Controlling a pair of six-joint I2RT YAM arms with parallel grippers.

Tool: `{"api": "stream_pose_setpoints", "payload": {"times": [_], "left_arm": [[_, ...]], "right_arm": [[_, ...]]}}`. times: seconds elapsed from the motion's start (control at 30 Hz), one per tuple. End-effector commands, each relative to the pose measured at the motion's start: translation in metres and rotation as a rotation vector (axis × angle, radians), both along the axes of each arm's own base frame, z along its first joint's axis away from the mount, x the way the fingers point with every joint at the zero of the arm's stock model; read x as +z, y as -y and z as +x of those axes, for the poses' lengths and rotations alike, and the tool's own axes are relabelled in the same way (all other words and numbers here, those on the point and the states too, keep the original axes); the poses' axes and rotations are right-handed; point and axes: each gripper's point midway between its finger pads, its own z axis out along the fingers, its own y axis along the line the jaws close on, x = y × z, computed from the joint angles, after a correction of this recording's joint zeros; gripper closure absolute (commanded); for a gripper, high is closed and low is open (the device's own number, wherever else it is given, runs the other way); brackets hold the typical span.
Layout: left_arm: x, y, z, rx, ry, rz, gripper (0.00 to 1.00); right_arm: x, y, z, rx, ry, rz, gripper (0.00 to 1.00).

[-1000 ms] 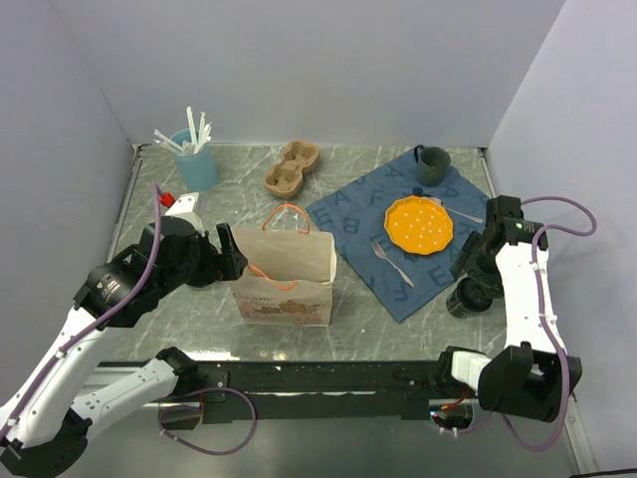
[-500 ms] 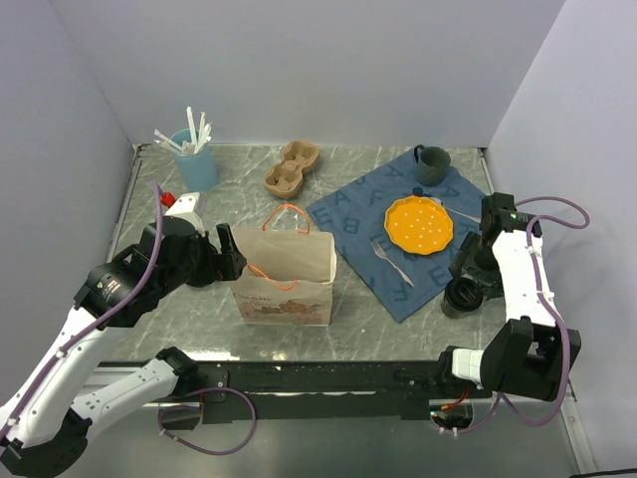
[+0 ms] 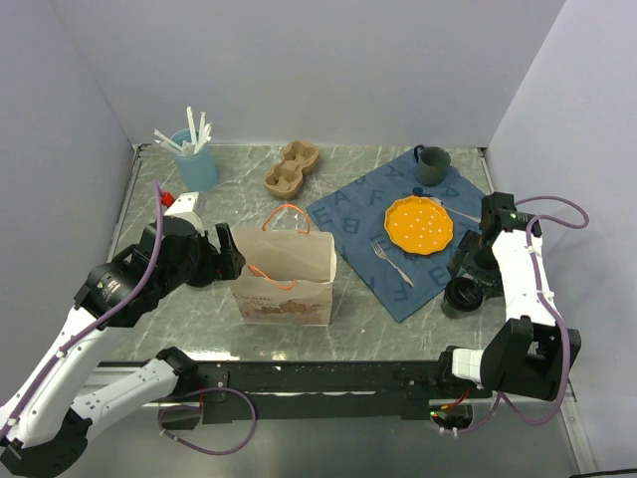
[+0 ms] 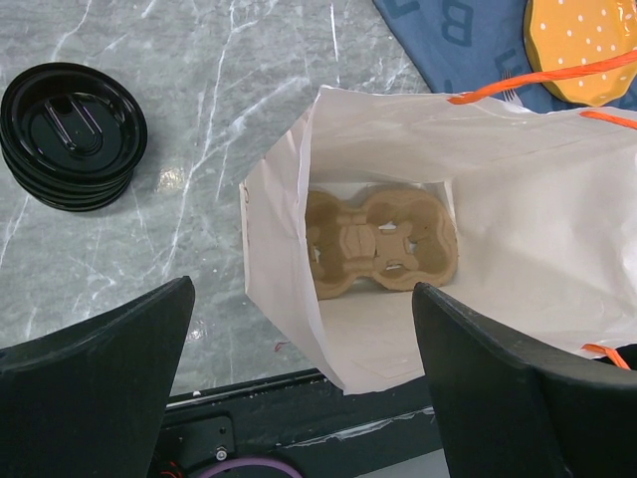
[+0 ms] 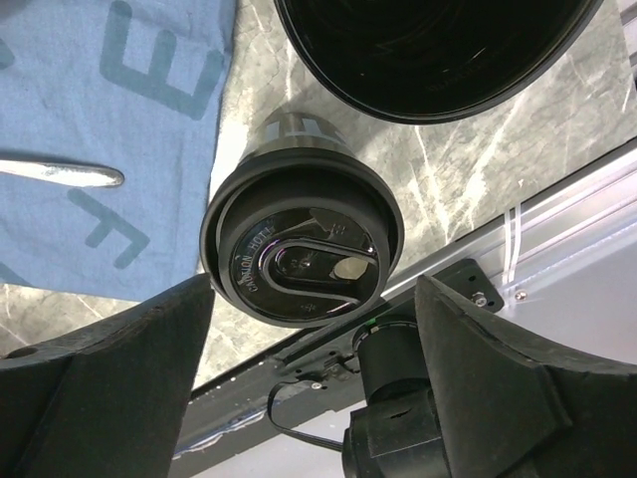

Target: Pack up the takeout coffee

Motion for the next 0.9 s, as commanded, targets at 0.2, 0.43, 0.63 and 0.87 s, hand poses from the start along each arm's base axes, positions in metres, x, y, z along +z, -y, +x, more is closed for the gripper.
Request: {"api": "stream_pose_setpoints", "payload": {"times": [0.2, 0.43, 0.63, 0.87], "left_arm": [[0.004, 0.001, 0.007, 0.0, 0.036, 0.004, 0.03], [-0.003, -0.001, 0.004, -0.009, 0.029, 0.017, 0.03], [-0.001, -0.005, 0.003, -0.008, 0.036, 0.039, 0.03], [-0.001, -0.006, 0.003, -0.005, 0.039, 0.034, 0.03]], "right_arm": [[-0.001, -0.005, 0.001, 0.035, 0.015, -0.014, 0.1], [-0.004, -0.003, -0.002, 0.034, -0.003, -0.022, 0.14], [-0.009, -0.004, -0.003, 0.032, -0.01, -0.016, 0.14], [-0.006, -0.004, 0.002, 0.032, -0.008, -0.016, 0.19]]}}
